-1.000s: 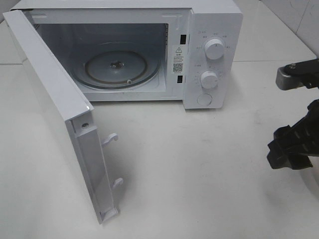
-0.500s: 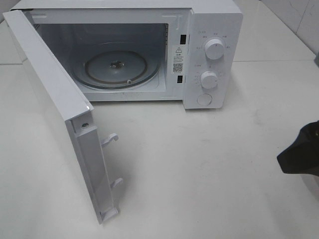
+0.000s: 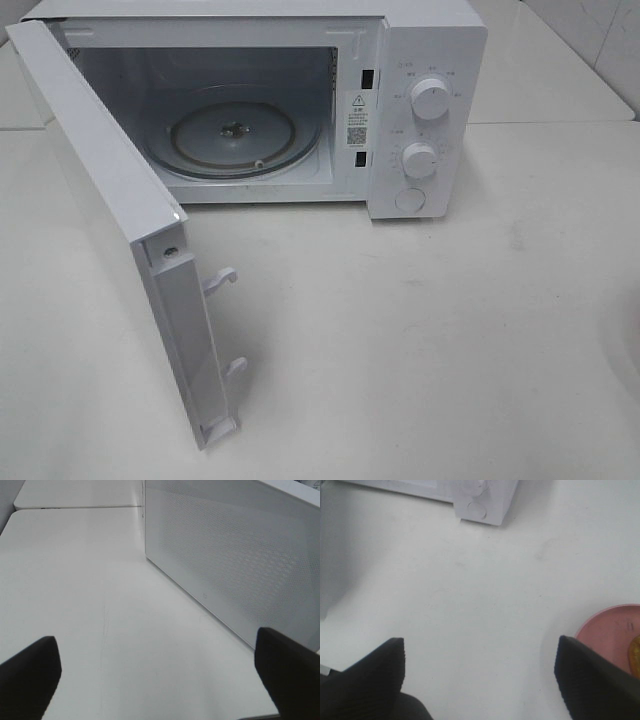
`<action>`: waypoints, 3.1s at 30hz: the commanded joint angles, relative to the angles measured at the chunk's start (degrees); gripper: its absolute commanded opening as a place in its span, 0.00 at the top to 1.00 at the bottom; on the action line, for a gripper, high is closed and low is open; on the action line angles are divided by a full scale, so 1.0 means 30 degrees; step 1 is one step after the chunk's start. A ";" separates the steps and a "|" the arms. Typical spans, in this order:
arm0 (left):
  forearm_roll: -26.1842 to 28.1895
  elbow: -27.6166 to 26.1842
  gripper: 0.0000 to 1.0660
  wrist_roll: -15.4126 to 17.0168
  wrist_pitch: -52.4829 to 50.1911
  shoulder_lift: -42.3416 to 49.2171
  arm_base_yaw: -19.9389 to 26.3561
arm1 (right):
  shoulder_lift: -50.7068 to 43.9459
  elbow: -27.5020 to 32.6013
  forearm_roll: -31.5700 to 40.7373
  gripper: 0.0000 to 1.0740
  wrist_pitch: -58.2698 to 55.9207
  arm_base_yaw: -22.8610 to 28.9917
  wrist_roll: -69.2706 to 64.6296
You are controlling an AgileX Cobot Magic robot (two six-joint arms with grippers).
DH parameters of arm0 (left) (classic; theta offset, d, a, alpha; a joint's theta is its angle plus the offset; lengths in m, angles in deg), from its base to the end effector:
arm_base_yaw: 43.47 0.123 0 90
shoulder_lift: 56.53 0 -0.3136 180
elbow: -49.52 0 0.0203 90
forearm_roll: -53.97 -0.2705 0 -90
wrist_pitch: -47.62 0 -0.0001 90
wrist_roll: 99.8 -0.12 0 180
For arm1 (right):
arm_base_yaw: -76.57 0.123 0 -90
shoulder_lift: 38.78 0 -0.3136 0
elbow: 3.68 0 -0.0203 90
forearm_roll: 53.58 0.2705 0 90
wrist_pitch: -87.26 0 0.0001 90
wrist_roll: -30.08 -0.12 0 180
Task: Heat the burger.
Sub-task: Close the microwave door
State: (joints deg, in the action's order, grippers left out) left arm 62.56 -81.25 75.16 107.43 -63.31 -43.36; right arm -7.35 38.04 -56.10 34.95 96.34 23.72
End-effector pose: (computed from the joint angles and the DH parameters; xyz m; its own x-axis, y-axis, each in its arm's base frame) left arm 0.0089 -0.0155 0.2767 -0.4297 0.0112 -0.9029 0.1198 0.9918 -0.0447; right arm 0.0796 0.0242 0.3148 -0.5698 -0.1156 -0.8136 -0.2644 0.9632 0.0483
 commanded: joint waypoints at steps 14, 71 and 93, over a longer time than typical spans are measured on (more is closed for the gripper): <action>0.0019 0.0057 0.05 -0.0019 -0.0153 0.0382 0.0095 | -0.6073 0.2005 -0.0592 0.29 -0.1814 -0.3342 -0.0439; -0.0095 0.0057 0.05 0.0000 -0.0134 0.0382 0.0095 | -0.8690 0.2387 -0.0401 0.29 -0.2368 -0.4374 0.0019; -0.0248 -0.0707 0.76 -0.0191 -0.6112 -0.7448 0.0095 | -0.8690 0.2387 -0.0401 0.29 -0.2368 -0.4374 0.0019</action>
State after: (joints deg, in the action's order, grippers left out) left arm 62.34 -83.15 74.70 90.76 -85.09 -43.36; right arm -31.93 45.26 -57.13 27.84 83.62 23.21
